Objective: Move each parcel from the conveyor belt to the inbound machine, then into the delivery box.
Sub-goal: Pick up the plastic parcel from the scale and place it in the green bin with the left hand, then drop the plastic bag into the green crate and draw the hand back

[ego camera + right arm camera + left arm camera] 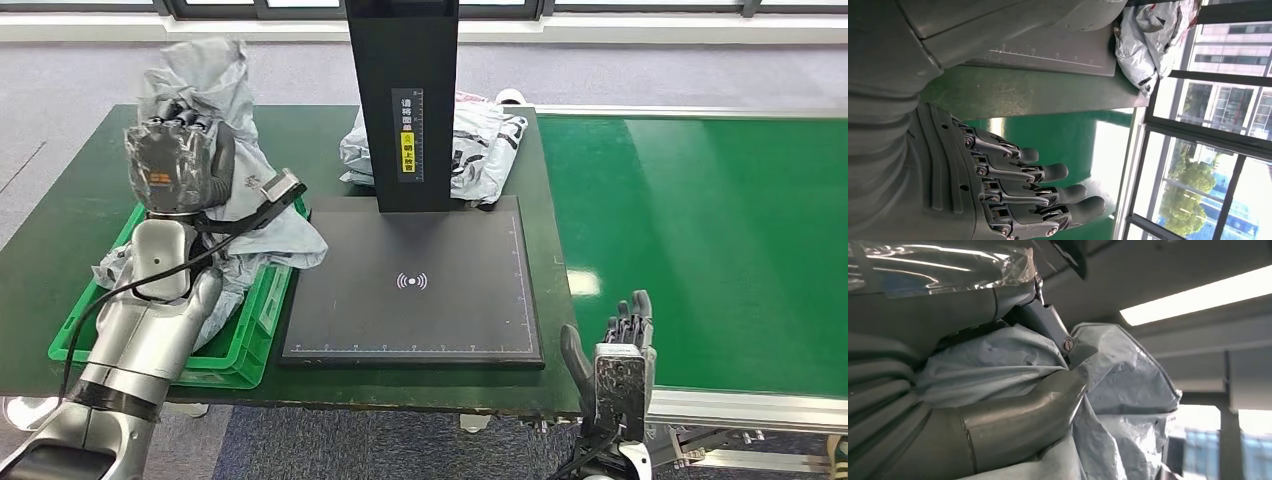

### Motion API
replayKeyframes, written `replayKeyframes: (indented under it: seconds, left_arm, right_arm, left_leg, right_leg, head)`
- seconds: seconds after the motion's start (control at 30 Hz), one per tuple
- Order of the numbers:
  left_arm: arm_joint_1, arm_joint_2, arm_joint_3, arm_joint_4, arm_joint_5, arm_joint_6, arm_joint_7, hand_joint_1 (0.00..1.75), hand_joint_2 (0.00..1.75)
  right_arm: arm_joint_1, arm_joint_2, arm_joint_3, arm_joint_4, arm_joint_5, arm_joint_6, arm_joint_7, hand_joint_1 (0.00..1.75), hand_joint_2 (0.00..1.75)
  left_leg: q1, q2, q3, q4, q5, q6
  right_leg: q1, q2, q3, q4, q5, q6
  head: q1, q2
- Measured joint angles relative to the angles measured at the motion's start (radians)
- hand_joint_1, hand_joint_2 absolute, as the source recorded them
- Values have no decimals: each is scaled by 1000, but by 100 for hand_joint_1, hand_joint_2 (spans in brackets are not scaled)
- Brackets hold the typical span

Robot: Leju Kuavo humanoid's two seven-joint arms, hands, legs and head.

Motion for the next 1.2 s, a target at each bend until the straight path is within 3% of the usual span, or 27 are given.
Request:
replayKeyframes:
  seconds: [0.2,0.47,0.57,0.8,1.03,1.07,1.13,1.2]
  left_arm:
    - [-4,72,5,29,-5,-86,159,175,175]
    - [-12,86,3,260,-5,-164,141,175,175]
    - [-17,82,8,315,-5,-233,88,175,175]
    - [-18,45,53,508,52,-430,-130,175,175]
    - [-27,43,73,582,88,-526,-166,175,175]
    - [-27,43,75,586,93,-539,-170,165,175]
    - [-28,46,78,595,109,-562,-185,88,175]
    - [-28,53,83,601,132,-589,-205,10,87]
  right_arm:
    - [0,2,0,0,-1,-7,-6,0,175]
    - [-1,2,0,0,-1,9,-4,0,175]
    - [-1,2,0,0,1,17,-3,0,175]
    - [-7,2,0,0,21,54,14,0,175]
    - [-24,2,0,9,27,69,15,0,175]
    - [-27,2,0,12,28,71,15,0,175]
    - [-34,2,0,19,29,74,17,0,175]
    - [-41,2,0,27,30,78,21,0,175]
  left_leg:
    - [0,0,0,0,0,0]
    - [0,0,0,0,0,0]
    - [0,0,0,0,0,0]
    - [0,0,1,0,-1,0]
    - [-1,0,13,-2,-12,1]
    - [-1,0,17,-2,-13,0]
    - [-1,-1,23,-3,-15,0]
    - [-1,-1,29,-4,-17,0]
  right_leg:
    - [0,0,0,0,0,-1]
    - [0,0,0,0,0,-1]
    - [0,0,0,0,-1,0]
    - [0,-1,2,0,-2,0]
    - [0,-1,23,0,-13,-1]
    - [0,-1,27,0,-14,-1]
    - [0,-1,33,0,-16,-2]
    - [0,-1,38,0,-18,-3]
  head:
    - [0,0]
    - [0,0]
    - [0,0]
    - [0,0]
    - [0,0]
    - [0,0]
    - [0,0]
    - [0,0]
